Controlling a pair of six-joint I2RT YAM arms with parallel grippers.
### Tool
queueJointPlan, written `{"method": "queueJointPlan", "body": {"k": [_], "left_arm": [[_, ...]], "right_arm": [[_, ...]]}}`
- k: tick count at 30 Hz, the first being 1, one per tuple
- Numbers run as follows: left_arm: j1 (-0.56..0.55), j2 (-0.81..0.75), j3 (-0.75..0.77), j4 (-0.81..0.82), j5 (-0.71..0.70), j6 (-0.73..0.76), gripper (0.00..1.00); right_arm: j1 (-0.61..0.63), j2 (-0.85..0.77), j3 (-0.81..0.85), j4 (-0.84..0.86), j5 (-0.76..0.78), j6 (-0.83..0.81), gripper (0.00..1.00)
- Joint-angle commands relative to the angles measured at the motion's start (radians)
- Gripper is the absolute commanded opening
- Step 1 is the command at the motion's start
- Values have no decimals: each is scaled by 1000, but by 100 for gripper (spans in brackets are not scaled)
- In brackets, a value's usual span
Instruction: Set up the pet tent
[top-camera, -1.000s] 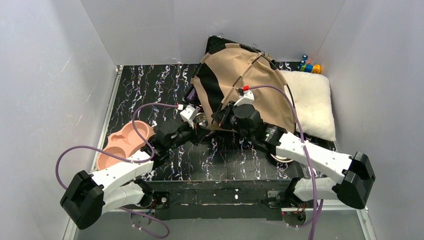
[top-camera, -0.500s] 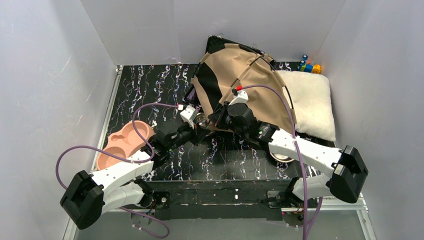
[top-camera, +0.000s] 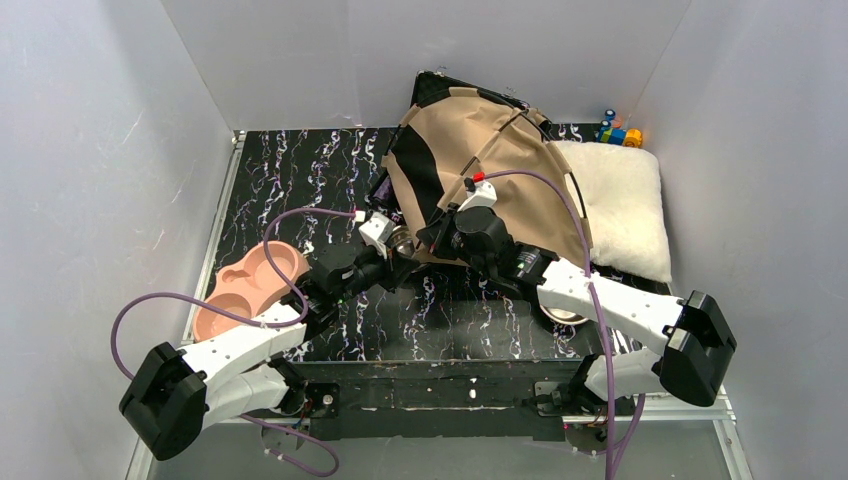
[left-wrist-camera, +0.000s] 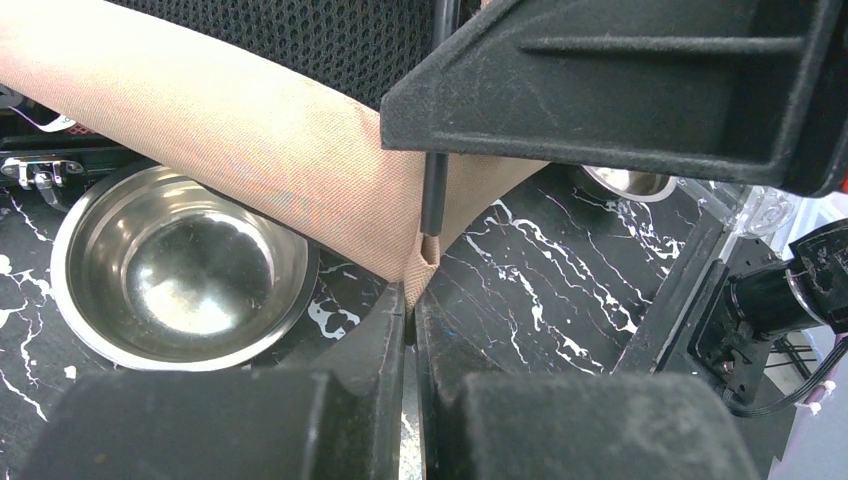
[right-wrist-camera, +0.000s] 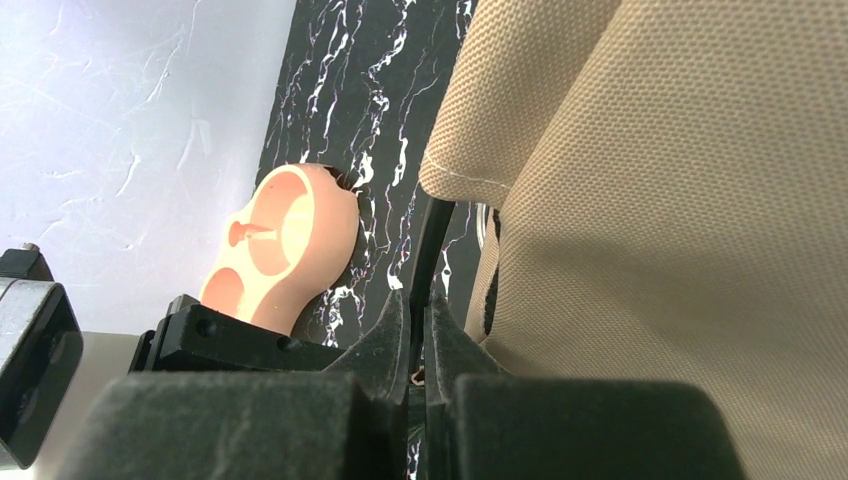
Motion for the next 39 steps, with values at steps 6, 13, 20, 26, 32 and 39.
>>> {"method": "queueJointPlan", "body": {"k": [6,13,20,26,32,39], "left_arm": [[-11,-34,2,10,7,-13,0],[-10,-36,4,7,7,-31,0],[-10,-26,26,3,30,-47,0],[-10,-18,30,0,40,-46,0],[-11,-14,34,12,53,-51,0],[-10,-8,39,10,47,-58,0]], "right_arm": [[-19,-11,-19,-7,68,-36,1],[-19,-12,-38,-13,65,-31,1],[-19,-14,-56,-12,60,-18,1],[-19,-6,-57,-3,55,-17,1],[-16,31,-58,45,33,-23,1],[6,30,-97,73,35,-24,1]]}}
